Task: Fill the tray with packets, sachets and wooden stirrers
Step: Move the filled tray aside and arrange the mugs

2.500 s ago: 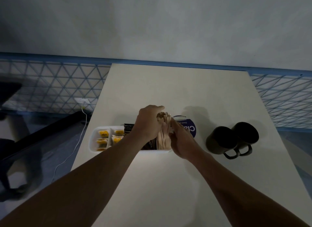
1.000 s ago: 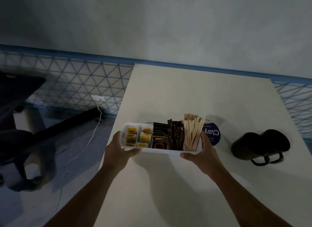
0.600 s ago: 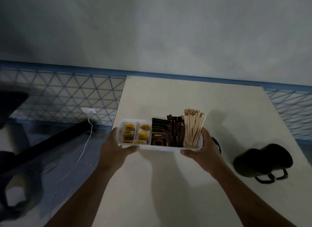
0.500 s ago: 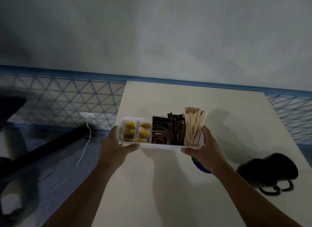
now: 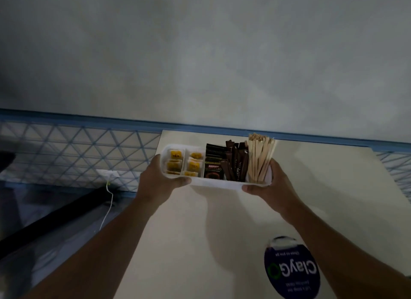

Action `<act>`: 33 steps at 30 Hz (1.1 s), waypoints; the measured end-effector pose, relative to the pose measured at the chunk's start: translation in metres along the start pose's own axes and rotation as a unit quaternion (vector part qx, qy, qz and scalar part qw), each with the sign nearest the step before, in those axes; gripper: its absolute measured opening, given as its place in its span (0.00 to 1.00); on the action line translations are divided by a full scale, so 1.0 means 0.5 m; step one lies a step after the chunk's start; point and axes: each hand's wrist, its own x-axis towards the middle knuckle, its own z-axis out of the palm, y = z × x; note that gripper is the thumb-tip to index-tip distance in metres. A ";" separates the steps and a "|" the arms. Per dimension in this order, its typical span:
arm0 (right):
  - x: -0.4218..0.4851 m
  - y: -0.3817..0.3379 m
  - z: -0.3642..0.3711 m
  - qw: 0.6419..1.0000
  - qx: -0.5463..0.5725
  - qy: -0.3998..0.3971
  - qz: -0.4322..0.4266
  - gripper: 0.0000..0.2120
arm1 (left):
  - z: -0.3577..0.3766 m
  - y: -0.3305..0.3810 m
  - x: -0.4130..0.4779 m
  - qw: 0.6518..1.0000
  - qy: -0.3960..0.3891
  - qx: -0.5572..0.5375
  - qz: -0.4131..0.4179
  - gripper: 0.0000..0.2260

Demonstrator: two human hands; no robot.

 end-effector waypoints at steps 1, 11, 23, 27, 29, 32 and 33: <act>0.021 0.001 0.002 1.000 0.000 0.000 0.002 0.43 | 0.006 0.000 0.019 1.000 -0.003 0.001 -0.002 0.32; 0.164 0.006 0.025 1.000 -0.018 -0.012 -0.007 0.43 | 0.044 0.009 0.139 1.000 -0.015 0.000 -0.017 0.30; 0.195 0.014 0.038 0.999 -0.045 -0.023 -0.004 0.39 | 0.055 0.011 0.150 0.999 -0.011 0.016 -0.029 0.27; 0.171 0.016 0.027 0.998 -0.044 -0.018 0.028 0.43 | 0.045 0.023 0.131 0.999 0.002 0.029 -0.045 0.35; 0.151 0.018 0.015 0.998 -0.044 -0.011 0.051 0.49 | 0.036 0.031 0.109 0.998 0.018 0.018 -0.049 0.37; 0.114 0.023 -0.002 0.997 -0.043 0.000 0.058 0.49 | 0.024 0.035 0.067 0.998 0.041 0.003 -0.038 0.35; 0.092 0.020 -0.012 0.997 -0.044 0.004 0.057 0.48 | 0.020 0.039 0.046 0.998 0.044 -0.004 -0.038 0.34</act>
